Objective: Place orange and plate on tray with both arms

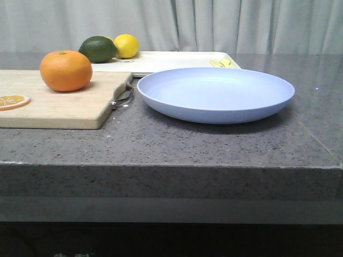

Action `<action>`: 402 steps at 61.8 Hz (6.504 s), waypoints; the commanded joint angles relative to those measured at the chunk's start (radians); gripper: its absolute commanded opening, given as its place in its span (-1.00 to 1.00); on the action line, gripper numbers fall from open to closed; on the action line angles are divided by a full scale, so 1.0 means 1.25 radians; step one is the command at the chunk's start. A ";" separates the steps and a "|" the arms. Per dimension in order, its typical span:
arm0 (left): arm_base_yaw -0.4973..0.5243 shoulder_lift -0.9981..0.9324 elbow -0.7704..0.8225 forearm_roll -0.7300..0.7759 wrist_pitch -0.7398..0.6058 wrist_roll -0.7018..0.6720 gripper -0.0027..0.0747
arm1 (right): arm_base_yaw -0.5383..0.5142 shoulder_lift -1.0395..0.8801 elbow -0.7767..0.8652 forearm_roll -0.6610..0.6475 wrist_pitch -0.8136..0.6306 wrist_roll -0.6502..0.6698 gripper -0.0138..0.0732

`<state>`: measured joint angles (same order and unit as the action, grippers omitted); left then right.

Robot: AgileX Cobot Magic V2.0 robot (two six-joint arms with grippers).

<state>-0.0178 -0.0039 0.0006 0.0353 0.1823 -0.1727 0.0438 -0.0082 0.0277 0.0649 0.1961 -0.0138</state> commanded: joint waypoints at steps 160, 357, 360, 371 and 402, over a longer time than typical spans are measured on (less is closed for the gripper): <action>0.002 0.279 -0.330 0.048 -0.072 -0.006 -0.98 | -0.002 0.306 -0.469 0.002 0.075 -0.008 -0.94; -0.273 1.375 -1.203 -0.035 0.477 0.023 0.73 | -0.002 0.465 -0.528 0.002 0.060 -0.008 0.70; -0.273 1.375 -1.203 -0.035 0.478 0.023 0.70 | -0.002 0.465 -0.528 0.002 0.060 -0.008 0.70; -0.273 1.375 -1.203 -0.035 0.479 0.023 0.31 | -0.002 0.465 -0.528 0.002 0.060 -0.008 0.70; -0.325 1.371 -1.328 -0.037 0.526 0.023 -0.26 | -0.002 0.465 -0.528 0.002 0.060 -0.008 0.70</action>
<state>-0.3832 1.7611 -1.5860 0.0000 0.8701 -0.1442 0.0438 0.5700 -0.5941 0.0649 0.3554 -0.0138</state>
